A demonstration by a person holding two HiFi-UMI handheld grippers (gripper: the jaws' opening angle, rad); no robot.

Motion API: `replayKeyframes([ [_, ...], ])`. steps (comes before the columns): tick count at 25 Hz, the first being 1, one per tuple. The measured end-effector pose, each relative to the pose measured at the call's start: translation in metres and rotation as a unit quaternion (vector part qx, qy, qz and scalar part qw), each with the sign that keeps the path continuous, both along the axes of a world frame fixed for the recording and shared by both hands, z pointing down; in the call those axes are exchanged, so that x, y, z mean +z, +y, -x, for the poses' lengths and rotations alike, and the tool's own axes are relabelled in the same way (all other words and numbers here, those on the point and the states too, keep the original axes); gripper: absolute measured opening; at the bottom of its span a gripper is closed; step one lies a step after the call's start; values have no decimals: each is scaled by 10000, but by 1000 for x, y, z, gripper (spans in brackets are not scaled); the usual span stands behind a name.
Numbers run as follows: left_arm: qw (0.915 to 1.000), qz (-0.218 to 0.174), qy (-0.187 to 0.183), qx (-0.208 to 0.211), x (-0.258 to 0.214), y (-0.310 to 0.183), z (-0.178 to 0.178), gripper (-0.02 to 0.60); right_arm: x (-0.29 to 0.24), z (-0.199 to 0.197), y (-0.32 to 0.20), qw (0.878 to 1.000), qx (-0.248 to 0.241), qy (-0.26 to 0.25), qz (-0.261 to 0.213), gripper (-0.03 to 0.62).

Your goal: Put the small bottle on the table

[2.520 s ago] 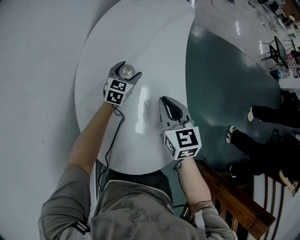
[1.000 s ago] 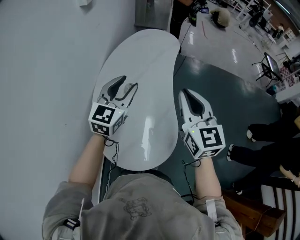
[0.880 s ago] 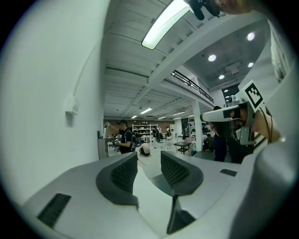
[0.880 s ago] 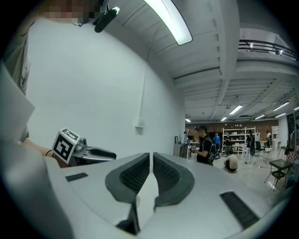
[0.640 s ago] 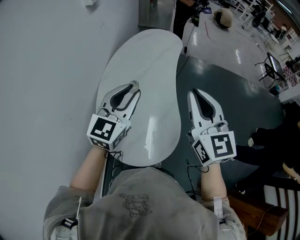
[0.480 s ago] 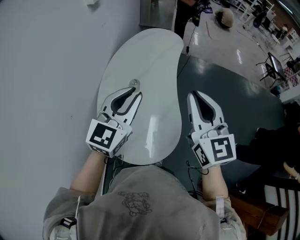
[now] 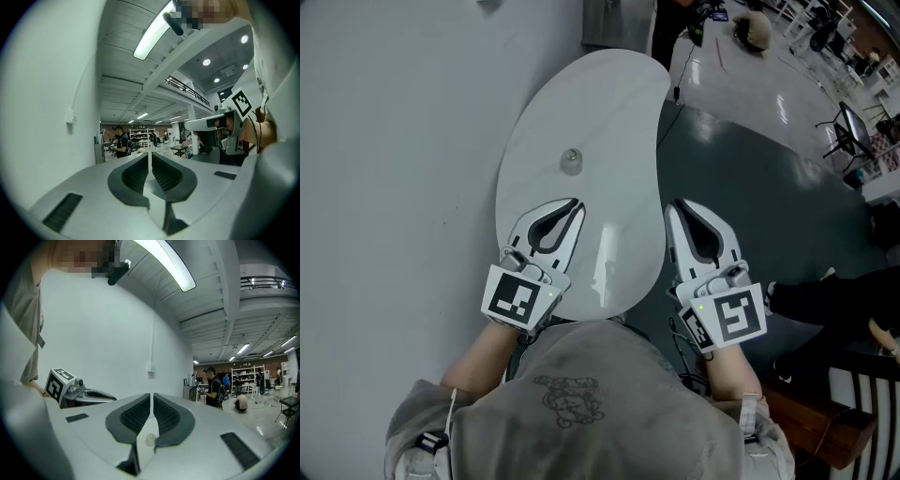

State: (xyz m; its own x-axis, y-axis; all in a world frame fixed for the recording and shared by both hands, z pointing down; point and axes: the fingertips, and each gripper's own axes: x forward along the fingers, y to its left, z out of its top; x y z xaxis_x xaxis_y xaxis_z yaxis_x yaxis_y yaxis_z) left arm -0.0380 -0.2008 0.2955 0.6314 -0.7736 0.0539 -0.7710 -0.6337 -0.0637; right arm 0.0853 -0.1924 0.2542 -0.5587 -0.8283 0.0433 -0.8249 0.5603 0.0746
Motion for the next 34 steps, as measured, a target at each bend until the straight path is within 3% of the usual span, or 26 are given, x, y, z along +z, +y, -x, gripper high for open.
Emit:
replayKeyframes([
  [14,9991,408,21,95,21,16,-3,31,31,16,20,9988,-260,-57,418,37],
  [34,9992,266,-189,250,19,18,-1,29,38,19,24,9982,-156,-124,563,37],
])
